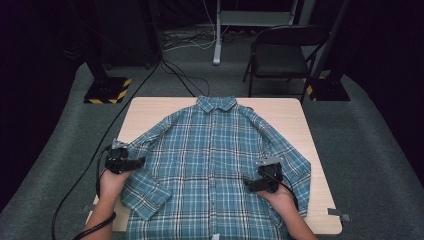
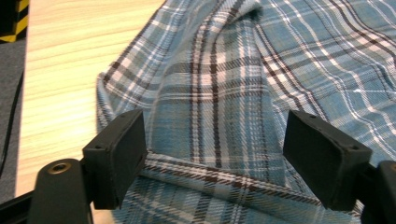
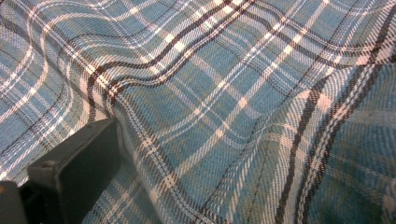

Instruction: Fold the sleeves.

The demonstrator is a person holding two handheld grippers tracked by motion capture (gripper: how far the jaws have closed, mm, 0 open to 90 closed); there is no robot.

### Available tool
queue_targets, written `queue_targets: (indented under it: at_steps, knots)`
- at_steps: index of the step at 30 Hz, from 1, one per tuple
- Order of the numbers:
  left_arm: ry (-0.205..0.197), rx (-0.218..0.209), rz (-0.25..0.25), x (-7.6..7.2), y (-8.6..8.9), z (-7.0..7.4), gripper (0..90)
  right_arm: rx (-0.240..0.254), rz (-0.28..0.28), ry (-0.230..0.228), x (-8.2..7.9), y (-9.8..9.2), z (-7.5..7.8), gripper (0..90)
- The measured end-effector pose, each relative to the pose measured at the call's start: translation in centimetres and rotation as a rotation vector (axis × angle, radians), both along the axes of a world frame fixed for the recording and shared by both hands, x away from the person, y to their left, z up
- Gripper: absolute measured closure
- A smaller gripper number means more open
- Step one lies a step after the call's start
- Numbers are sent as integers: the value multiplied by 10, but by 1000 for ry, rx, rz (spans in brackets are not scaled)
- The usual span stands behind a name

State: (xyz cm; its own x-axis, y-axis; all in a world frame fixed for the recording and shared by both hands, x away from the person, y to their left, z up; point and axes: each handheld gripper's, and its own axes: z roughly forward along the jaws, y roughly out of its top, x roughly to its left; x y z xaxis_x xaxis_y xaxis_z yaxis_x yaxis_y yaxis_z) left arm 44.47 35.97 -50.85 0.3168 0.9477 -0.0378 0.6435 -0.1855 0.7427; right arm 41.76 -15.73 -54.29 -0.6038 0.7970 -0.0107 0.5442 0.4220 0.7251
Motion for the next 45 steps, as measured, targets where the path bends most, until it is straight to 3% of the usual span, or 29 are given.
queue_targets:
  at_steps: [8,17,22,32,37,45]
  knots:
    - [-3,9,31,-1,5,1,225,0,0,0,0,0,0,0]
    - [-14,-12,43,-2,9,3,221,0,0,0,0,0,0,0]
    - [-38,-12,39,-4,9,8,218,0,0,0,0,0,0,0]
    - [24,-40,79,1,20,-3,243,0,0,0,0,0,0,0]
    - [63,-41,64,2,21,-7,382,0,0,0,0,0,0,0]
    - [55,24,21,0,16,-5,647,0,0,0,0,0,0,0]
